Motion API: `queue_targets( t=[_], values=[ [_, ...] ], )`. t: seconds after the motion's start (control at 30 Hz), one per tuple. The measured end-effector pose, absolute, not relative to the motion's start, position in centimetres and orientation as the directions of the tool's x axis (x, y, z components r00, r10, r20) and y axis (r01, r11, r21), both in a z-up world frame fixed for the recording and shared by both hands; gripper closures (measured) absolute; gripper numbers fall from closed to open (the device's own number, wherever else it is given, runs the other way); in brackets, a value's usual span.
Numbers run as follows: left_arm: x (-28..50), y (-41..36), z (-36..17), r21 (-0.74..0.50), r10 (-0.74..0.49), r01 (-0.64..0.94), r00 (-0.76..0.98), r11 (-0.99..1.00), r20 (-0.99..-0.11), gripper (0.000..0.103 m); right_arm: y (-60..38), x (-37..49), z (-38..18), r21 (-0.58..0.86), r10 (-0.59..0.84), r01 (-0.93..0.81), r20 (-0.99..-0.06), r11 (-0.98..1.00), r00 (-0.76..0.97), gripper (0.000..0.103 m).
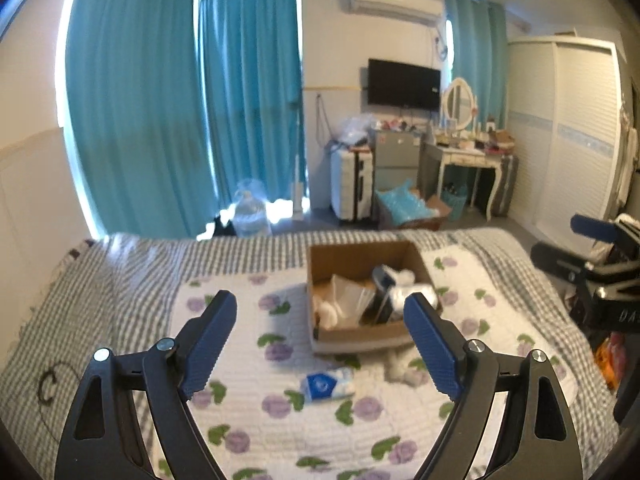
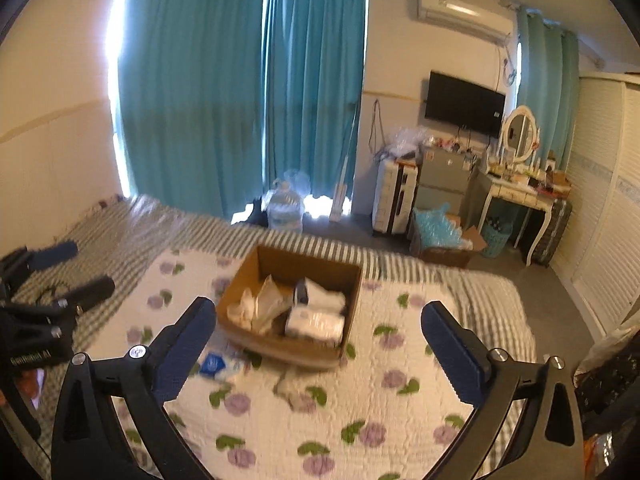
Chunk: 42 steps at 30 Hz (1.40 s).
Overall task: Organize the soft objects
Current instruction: 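Grasp the translucent plastic tube with the right gripper while the left grasps the blue tissue pack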
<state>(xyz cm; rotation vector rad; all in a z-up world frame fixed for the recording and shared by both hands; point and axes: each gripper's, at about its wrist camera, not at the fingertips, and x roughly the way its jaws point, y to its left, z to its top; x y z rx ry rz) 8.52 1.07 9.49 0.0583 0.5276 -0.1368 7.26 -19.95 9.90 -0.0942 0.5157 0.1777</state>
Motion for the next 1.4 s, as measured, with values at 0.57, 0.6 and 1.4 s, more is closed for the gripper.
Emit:
queue_targets(
  t=[0.57, 0.6, 1.4],
  values=[
    [15.3, 1.4, -7.3, -0.002, -0.022, 0.031, 0.679, 1.000, -0.734, 0.016, -18.3, 17.0, -8.6, 0.068, 0.209, -0.233, -0.726, 0.970, 0.655, 0.000],
    [15.8, 1.6, -7.9, -0.003, -0.016, 0.021, 0.668, 1.000, -0.744, 0.016, -18.0, 18.0, -9.9, 0.070, 0.208, -0.234, -0.739, 0.970, 0.641, 0.001],
    [19.6, -0.9, -14.7, -0.099, -0.162, 0.150, 0.498, 0.984, -0.852, 0.016, -17.2, 22.1, -18.6, 0.156, 0.261, -0.233, -0.804, 0.960, 0.535, 0.072]
  ],
)
